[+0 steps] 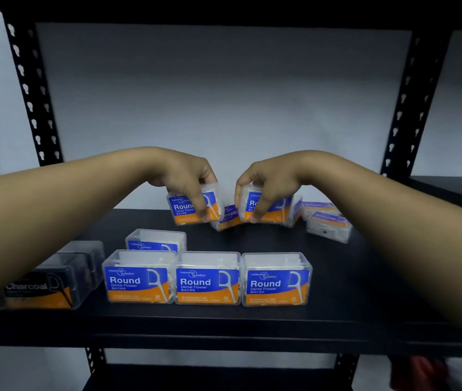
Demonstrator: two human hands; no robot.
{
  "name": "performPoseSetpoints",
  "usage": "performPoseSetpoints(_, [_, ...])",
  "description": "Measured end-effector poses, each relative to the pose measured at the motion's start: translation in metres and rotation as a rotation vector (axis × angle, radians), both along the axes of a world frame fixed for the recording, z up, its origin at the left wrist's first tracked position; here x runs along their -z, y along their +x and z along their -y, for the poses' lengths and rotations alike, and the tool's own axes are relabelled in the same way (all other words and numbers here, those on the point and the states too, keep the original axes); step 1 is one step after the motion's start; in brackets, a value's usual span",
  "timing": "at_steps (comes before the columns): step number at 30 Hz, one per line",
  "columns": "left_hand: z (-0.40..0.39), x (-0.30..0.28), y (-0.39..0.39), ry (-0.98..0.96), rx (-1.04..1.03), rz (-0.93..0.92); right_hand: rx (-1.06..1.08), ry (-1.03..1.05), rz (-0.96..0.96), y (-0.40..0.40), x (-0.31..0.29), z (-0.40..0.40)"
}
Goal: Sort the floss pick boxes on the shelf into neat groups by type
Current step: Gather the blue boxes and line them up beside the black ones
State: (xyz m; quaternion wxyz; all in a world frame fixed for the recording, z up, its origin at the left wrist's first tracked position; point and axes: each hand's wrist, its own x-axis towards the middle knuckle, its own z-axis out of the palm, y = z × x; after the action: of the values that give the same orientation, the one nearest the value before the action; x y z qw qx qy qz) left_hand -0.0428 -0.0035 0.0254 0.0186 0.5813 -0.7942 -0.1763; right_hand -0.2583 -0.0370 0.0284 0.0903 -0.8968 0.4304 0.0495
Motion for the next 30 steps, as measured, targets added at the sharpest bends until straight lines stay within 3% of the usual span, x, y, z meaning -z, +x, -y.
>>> performPoseSetpoints(22, [0.003,0.053,-0.040,0.136,0.044,0.127,0.054,0.249,-0.049,0.000,0.047,-0.016])
performPoseSetpoints(30, [-0.014,0.024,-0.003,0.101,0.054,0.028,0.043,0.253,0.007,-0.004,0.052,-0.017])
